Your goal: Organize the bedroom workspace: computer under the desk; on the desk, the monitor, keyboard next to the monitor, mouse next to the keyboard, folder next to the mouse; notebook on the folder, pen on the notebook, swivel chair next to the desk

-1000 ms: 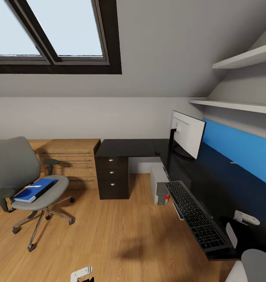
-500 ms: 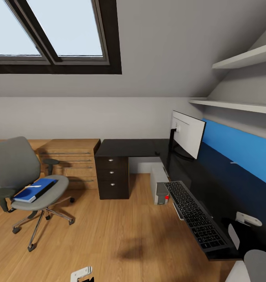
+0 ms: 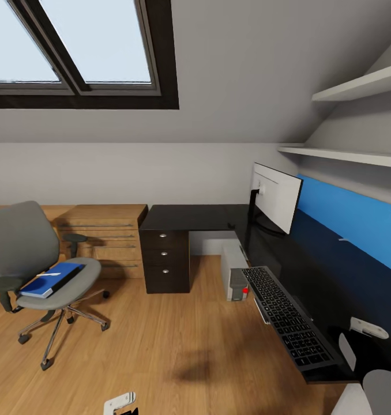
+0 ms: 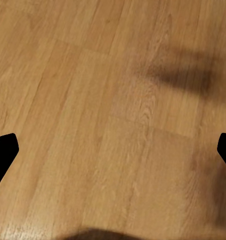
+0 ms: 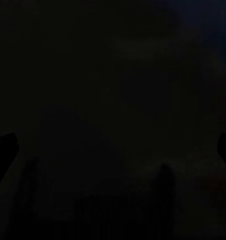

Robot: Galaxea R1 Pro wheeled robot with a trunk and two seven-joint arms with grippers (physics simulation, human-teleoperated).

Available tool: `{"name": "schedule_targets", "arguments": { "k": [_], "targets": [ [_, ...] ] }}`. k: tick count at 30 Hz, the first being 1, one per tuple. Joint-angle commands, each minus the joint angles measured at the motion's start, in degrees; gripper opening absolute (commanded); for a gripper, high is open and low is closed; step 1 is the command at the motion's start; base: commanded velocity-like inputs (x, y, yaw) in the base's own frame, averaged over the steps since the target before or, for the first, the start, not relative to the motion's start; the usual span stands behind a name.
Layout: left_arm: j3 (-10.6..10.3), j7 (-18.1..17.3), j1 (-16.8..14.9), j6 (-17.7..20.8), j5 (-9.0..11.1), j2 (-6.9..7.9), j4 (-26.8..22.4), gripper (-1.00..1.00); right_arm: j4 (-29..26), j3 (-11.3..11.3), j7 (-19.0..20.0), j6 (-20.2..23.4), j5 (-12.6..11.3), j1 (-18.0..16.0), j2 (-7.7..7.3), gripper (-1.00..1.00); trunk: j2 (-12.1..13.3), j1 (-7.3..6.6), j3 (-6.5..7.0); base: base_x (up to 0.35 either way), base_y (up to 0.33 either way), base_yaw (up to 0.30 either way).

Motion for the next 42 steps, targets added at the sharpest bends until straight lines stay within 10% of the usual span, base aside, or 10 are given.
{"name": "schedule_targets", "arguments": {
  "k": [1, 32, 42],
  "targets": [
    [0.3, 0.0, 0.0, -0.2, 0.1, -0.04, 0.0, 1.0, -0.1, -0.2, 0.1, 0.4, 0.6, 0.0, 0.0, 1.0, 0.0, 0.0, -0.06, 0.0, 0.0, 0.0],
    [0.3, 0.0, 0.0, -0.2, 0.1, -0.11, 0.0, 1.0, -0.1, 0.1, 0.4, 0.4, 1.3, 0.0, -0.25, 1.0, -10.9, 5.93, -4.91, 0.0, 0.0, 0.0],
    [0.3, 0.0, 0.0, -0.2, 0.1, -0.05, 0.0, 1.0, -0.2, 0.1, 2.9, 0.1, 1.4, 0.0, -0.75, 1.0, -10.9, 5.93, -4.91, 0.0, 0.0, 0.0]
  ]
}}
